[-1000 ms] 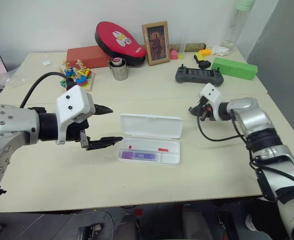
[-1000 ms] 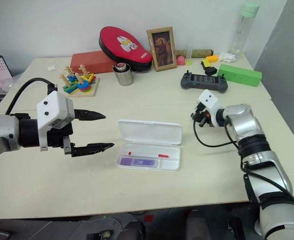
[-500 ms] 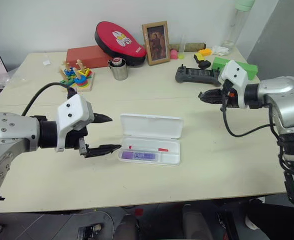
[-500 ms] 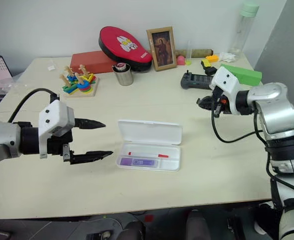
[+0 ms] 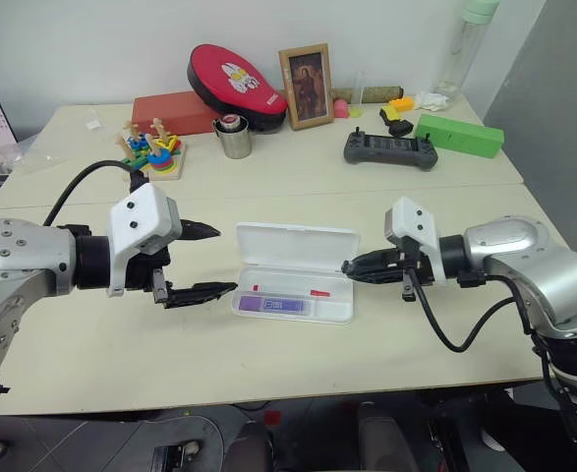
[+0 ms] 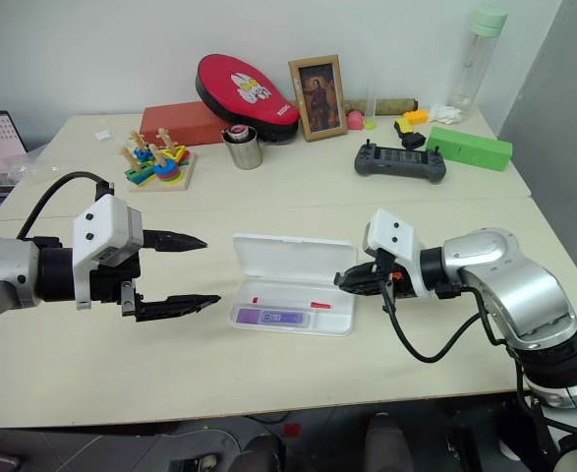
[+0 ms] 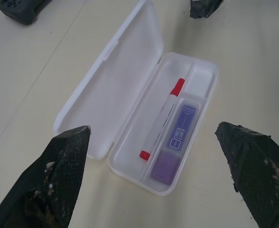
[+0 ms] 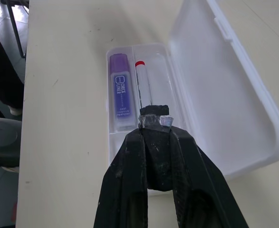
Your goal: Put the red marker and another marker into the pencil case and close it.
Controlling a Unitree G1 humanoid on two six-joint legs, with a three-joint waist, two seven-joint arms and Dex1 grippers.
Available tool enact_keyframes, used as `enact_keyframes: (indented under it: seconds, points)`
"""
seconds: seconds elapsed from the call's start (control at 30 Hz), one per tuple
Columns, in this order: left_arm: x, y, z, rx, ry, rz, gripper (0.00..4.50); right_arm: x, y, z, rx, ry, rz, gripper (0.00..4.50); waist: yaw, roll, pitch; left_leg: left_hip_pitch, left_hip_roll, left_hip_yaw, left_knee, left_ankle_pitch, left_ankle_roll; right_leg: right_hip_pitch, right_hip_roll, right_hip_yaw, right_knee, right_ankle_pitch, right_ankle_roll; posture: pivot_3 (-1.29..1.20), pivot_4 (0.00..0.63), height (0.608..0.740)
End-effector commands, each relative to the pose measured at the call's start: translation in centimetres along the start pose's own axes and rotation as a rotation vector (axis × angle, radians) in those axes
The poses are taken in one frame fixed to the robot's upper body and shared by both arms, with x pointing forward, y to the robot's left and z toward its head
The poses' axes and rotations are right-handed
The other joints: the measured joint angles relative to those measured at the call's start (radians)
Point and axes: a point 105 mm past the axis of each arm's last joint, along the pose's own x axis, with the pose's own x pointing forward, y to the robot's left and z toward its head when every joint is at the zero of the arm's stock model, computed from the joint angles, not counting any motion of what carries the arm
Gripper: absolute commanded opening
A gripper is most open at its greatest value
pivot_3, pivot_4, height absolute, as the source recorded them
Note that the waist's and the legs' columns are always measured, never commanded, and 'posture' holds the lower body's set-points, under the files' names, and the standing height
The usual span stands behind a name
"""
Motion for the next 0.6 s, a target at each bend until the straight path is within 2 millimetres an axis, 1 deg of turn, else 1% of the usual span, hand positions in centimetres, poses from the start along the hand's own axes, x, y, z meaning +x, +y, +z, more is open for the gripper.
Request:
enact_keyframes:
  seconds: [0.03,0.13,0.23,0.3,0.47,0.6]
  points:
    - [0.2,-1.1,0.4,0.036,0.012,-0.059,4.50,1.0,-0.2,-0.4,-0.022,0.005,-0.016,0.30,-0.001,0.000,0.000,0.000,0.000,0.000,0.000,0.000,0.000,0.000,0.000,0.000,0.000,0.000,0.000,0.00,0.150,0.740]
    - [0.5,-1.6,0.1,0.033,0.020,-0.091,4.50,1.6,-0.3,-0.9,-0.018,0.020,-0.019,0.30,-0.001,0.000,0.000,0.000,0.000,0.000,0.000,0.000,0.000,0.000,0.000,0.000,-0.001,0.000,0.000,0.00,0.150,0.740]
    - [1.2,-2.6,-0.6,0.020,0.033,-0.146,4.50,2.2,0.2,-1.6,-0.004,0.033,0.011,0.30,0.000,0.000,0.000,0.000,0.000,0.000,0.000,0.000,0.000,0.000,0.000,0.000,-0.001,0.000,0.000,0.00,0.150,0.740]
    - [1.6,-2.9,-0.9,0.020,0.036,-0.163,4.50,2.5,0.4,-1.9,0.000,0.036,0.021,0.30,0.000,0.000,0.000,0.000,0.000,0.000,0.000,0.000,0.000,0.000,0.000,0.000,-0.001,0.000,0.000,0.00,0.150,0.740]
    - [2.2,-2.2,-1.0,0.033,0.033,-0.147,4.50,3.5,0.9,-2.6,0.014,0.048,0.048,0.30,0.001,0.000,0.000,0.000,0.000,0.000,0.000,0.000,0.000,0.000,0.000,0.000,-0.001,0.000,0.000,0.00,0.150,0.740]
    - [2.4,-1.7,-1.2,0.043,0.037,-0.139,4.50,4.1,1.0,-2.7,0.022,0.047,0.051,0.30,-0.001,0.000,0.000,0.000,0.000,0.000,0.000,0.000,0.000,0.000,0.000,0.000,0.000,0.000,0.000,0.00,0.150,0.740]
